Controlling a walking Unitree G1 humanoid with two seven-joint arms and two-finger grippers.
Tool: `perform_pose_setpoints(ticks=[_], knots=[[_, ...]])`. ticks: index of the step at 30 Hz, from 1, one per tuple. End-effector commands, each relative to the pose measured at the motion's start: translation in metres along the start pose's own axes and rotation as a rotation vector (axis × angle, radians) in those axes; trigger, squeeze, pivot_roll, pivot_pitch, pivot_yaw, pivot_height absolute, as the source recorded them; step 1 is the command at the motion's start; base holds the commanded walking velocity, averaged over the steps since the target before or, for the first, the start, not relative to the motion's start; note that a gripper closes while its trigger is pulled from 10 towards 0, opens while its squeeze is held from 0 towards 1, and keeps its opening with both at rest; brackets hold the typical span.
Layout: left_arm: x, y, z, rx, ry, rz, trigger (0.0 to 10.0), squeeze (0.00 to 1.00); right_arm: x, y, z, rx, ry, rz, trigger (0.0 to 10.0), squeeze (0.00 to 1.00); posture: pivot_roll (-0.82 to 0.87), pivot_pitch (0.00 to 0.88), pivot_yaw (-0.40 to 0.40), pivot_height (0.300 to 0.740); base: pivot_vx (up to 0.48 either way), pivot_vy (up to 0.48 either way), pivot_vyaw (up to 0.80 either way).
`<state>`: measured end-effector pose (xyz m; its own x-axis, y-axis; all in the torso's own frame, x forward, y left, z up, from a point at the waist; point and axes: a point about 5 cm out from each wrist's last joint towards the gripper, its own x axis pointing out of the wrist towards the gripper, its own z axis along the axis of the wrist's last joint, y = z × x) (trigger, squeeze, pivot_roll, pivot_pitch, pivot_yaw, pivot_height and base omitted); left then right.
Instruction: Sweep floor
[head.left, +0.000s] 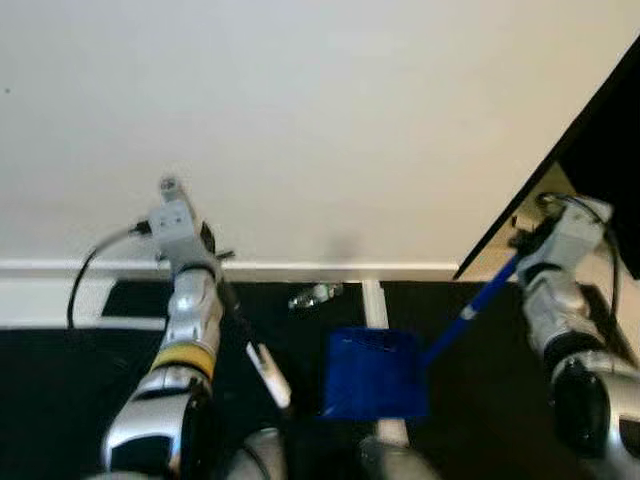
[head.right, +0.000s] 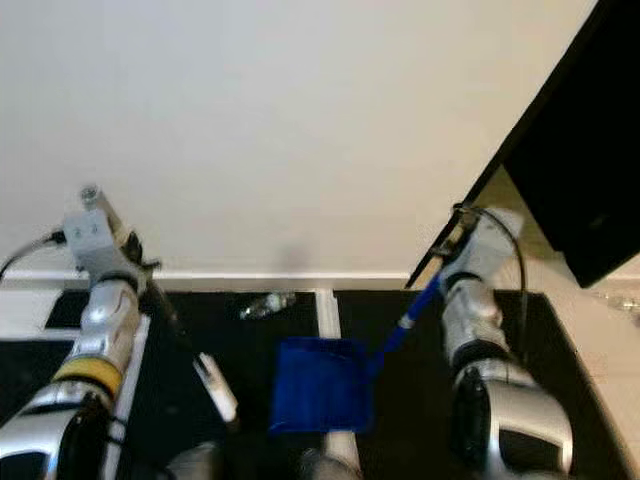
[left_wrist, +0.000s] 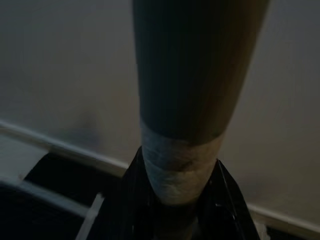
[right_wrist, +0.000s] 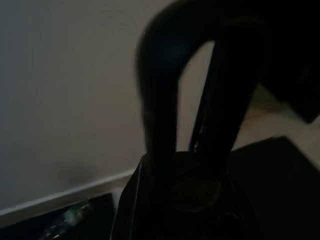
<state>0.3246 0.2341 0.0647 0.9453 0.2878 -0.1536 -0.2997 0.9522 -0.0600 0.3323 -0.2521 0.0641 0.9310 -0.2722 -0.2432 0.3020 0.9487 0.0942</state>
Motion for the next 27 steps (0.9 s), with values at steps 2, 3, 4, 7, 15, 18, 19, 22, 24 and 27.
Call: perform_pose_setpoints(ticks=[2, 3, 4, 7, 15, 18, 19, 22, 24, 27], knots=[[0.0, -0.005, 0.0, 0.004, 0.0, -0.015, 10.0, 0.0, 0.0, -0.01, 0.002, 0.034, 0.003, -0.046, 10.0, 0.0, 0.09, 0.0, -0.116, 0.74, 0.0, -0.48, 0.0], [0.0, -0.005, 0.0, 0.004, 0.0, -0.012, 10.0, 0.0, 0.0, -0.012, 0.001, 0.024, 0.011, -0.053, 10.0, 0.0, 0.09, 0.0, -0.124, 0.74, 0.0, -0.48, 0.0], [0.001, -0.004, -0.001, -0.005, 0.005, -0.002, 10.0, 0.0, -0.001, -0.013, -0.002, 0.01, 0.023, -0.053, 10.0, 0.0, 0.09, 0.0, -0.137, 0.74, 0.0, -0.48, 0.0], [0.003, -0.01, 0.003, -0.041, -0.005, -0.006, 10.0, 0.0, -0.004, -0.015, -0.011, -0.043, 0.055, -0.046, 10.0, 0.0, 0.11, 0.0, -0.161, 0.74, 0.0, -0.16, 0.0], [-0.002, -0.012, -0.006, 0.018, 0.021, -0.041, 10.0, 0.0, -0.01, -0.026, -0.022, 0.016, 0.088, -0.041, 10.0, 0.0, 0.13, 0.0, -0.164, 0.74, 0.0, 0.0, 0.0], [-0.006, -0.004, -0.013, 0.062, 0.029, -0.026, 10.0, 0.0, -0.011, -0.026, -0.023, 0.003, 0.084, -0.024, 10.0, 0.0, 0.13, 0.0, -0.165, 0.74, 0.0, 0.0, 0.0], [-0.007, -0.001, -0.014, 0.088, 0.03, -0.025, 10.0, 0.0, -0.011, -0.026, -0.021, -0.007, 0.066, -0.017, 10.0, 0.0, 0.13, 0.0, -0.167, 0.74, 0.0, 0.0, 0.0], [-0.008, 0.004, -0.016, 0.104, 0.028, -0.024, 10.0, 0.0, -0.011, -0.027, -0.017, 0.006, 0.027, -0.017, 10.0, 0.0, 0.14, 0.0, -0.165, 0.74, 0.0, 0.0, 0.0], [-0.009, 0.008, -0.014, 0.112, 0.019, -0.028, 10.0, 0.0, -0.01, -0.028, -0.011, 0.05, -0.009, -0.025, 10.0, 0.0, 0.14, 0.0, -0.159, 0.74, 0.0, 0.0, 0.0], [-0.01, 0.01, -0.014, 0.128, 0.011, -0.045, 10.0, 0.0, -0.009, -0.025, -0.01, 0.067, -0.008, -0.015, 10.0, 0.0, 0.14, 0.0, -0.157, 0.74, 0.0, 0.0, 0.0]])
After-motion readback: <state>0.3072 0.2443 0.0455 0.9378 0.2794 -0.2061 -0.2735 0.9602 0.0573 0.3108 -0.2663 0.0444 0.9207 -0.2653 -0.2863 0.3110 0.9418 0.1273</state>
